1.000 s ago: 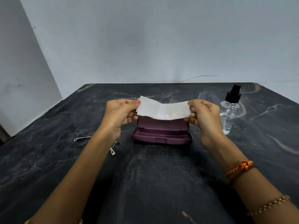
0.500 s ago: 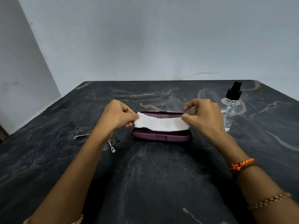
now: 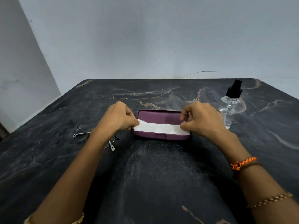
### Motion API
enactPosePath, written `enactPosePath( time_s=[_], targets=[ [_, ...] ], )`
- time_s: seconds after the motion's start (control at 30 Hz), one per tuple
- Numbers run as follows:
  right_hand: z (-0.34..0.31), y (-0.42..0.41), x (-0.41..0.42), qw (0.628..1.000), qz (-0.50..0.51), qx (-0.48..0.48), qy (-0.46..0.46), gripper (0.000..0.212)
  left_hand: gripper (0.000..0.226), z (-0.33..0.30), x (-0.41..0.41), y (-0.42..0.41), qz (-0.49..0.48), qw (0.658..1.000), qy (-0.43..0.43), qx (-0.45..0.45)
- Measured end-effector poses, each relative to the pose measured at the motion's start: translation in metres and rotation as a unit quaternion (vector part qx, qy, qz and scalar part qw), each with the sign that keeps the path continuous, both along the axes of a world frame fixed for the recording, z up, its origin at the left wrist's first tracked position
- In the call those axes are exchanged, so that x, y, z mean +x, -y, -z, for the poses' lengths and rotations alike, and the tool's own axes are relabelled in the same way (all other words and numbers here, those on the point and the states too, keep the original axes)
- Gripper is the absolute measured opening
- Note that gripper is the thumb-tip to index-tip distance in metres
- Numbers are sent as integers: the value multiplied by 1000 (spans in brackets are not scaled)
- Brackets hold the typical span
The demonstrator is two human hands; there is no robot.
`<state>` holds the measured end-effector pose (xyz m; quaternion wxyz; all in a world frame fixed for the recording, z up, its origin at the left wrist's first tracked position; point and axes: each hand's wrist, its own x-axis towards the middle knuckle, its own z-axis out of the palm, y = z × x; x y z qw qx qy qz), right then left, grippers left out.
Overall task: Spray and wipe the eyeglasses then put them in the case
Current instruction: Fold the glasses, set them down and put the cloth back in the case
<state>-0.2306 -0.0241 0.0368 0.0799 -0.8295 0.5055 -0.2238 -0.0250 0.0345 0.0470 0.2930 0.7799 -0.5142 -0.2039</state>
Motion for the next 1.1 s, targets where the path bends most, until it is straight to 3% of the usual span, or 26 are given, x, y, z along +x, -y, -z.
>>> enactPosePath(
  time_s=[0.27,0.57,0.8,1.1],
  targets=[
    [-5,-1,-1,998,-39,9,-54,16,13,-1,-3,-3,25,997,58,33],
    [-11,7,-12,990,-97,96,-24,19,16,-3,-1,-4,42,995,70,55],
    [-9,9,-13,987,-113,108,-25,22,3,1,-7,-2,31,993,107,47],
    [-8,9,-16,981,-136,133,-24,21,4,8,-5,2,42,991,115,48]
  ],
)
